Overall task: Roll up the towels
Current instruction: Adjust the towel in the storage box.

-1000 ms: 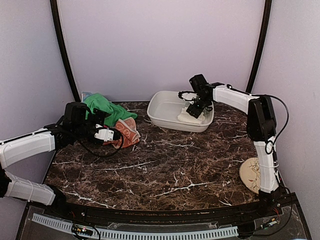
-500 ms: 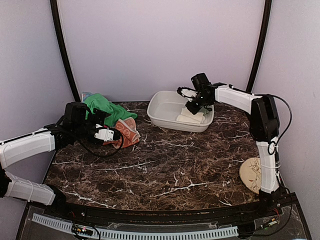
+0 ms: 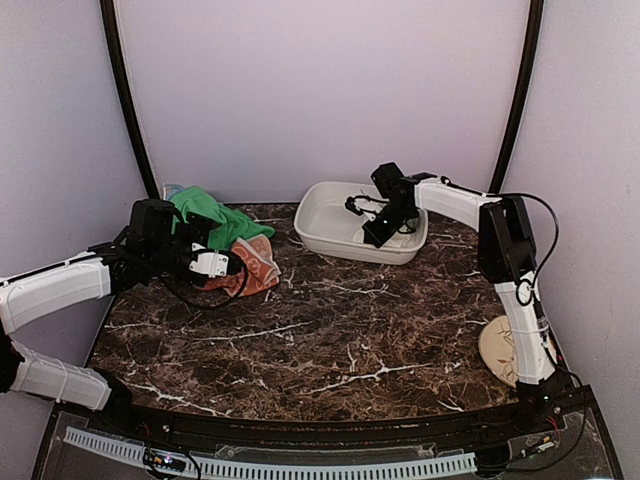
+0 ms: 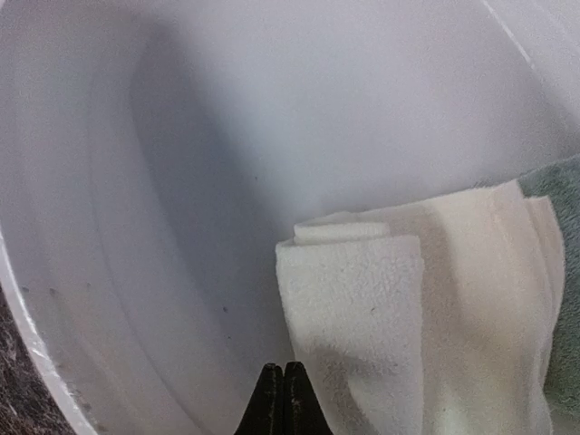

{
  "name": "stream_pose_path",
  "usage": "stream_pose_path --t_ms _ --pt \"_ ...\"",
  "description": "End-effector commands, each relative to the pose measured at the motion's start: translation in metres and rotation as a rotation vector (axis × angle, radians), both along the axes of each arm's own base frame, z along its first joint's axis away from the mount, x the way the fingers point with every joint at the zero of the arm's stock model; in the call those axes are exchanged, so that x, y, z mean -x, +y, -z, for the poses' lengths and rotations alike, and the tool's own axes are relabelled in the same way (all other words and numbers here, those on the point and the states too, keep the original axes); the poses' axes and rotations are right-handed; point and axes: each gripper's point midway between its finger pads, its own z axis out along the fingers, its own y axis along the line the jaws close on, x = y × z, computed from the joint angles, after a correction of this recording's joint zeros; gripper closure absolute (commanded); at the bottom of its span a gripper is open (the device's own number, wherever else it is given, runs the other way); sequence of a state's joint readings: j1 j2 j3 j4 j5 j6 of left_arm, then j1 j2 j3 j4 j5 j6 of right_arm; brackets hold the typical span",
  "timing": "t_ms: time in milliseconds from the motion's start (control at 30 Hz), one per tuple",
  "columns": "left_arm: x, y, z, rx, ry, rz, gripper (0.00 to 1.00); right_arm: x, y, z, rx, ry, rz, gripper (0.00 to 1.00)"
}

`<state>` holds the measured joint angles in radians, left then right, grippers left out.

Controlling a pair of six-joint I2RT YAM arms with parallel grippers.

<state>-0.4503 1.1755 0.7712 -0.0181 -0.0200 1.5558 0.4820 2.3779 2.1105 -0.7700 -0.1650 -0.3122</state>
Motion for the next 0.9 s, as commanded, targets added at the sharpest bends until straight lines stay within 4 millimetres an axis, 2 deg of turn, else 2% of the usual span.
stream_pose_path --t_ms 0,100,200,433,500,633,733,800,867 --pt "-0.010 0.006 -0.012 0.037 0.032 -0.059 0.01 0.011 -0.031 0.022 0.039 0.132 0.059 1.00" --pt "-0.015 0.009 -0.013 0.053 0.048 -0.083 0.01 0.001 -0.056 0.030 0.098 0.121 0.115 1.00" --pt "-0.016 0.010 -0.010 0.057 0.070 -0.093 0.01 -0.013 -0.066 0.025 0.122 0.074 0.155 1.00" --pt "-0.014 0.012 -0.005 0.046 0.081 -0.098 0.01 -0.034 -0.079 -0.001 0.156 -0.044 0.185 1.00" --pt "-0.014 0.012 -0.005 0.045 0.087 -0.101 0.01 -0.037 -0.083 -0.003 0.167 -0.051 0.195 1.00" --pt "-0.014 0.015 0.000 0.064 0.144 -0.139 0.01 -0.034 -0.078 -0.014 0.133 -0.049 0.185 1.00" --pt "-0.020 0.022 0.008 0.109 0.258 -0.227 0.01 -0.031 -0.070 -0.035 0.078 -0.070 0.185 0.93" --pt "-0.027 0.031 0.014 0.151 0.357 -0.313 0.02 -0.027 -0.063 -0.056 0.035 -0.107 0.181 0.80" --pt "-0.038 0.041 0.013 0.208 0.431 -0.400 0.07 -0.023 -0.056 -0.082 -0.015 -0.155 0.180 0.68"
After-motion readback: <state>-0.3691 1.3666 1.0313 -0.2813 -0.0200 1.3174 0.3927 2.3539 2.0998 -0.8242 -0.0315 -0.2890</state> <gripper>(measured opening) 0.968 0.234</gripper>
